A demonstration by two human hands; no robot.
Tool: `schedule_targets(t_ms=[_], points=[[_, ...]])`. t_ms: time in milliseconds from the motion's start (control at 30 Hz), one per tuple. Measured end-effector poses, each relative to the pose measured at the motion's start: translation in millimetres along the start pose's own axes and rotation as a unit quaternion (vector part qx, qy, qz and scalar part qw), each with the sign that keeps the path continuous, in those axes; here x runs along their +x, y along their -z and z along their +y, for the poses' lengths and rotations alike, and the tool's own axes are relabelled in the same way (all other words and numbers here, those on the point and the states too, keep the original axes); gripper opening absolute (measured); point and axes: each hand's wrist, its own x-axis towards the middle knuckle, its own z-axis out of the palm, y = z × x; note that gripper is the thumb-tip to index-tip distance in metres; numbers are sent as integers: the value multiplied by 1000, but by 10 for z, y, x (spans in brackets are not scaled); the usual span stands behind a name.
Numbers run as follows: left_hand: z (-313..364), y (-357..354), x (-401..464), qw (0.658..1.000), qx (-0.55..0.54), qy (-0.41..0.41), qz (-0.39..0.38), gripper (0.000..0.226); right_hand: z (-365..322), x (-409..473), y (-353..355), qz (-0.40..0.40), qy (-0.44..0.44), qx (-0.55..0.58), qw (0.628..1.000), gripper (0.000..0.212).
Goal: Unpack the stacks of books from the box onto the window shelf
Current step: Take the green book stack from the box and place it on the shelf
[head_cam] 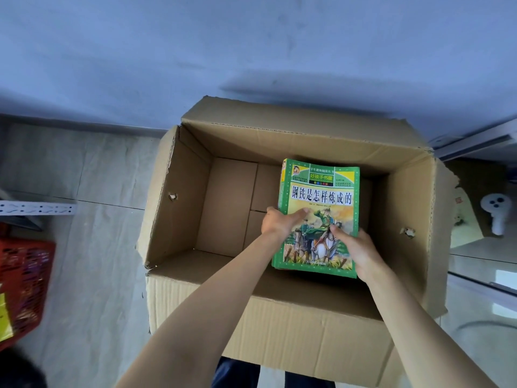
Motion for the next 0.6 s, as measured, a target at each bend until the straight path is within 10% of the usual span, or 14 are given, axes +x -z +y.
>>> schedule_targets(t_ms=[267, 600], points=[[90, 461, -552, 994, -112, -15, 10, 101, -445, -551, -21, -31, 30, -17, 999, 61], [372, 1701, -2137, 971, -207, -120, 9, 52, -1325, -2034, -372, -151, 117, -56, 980, 35]])
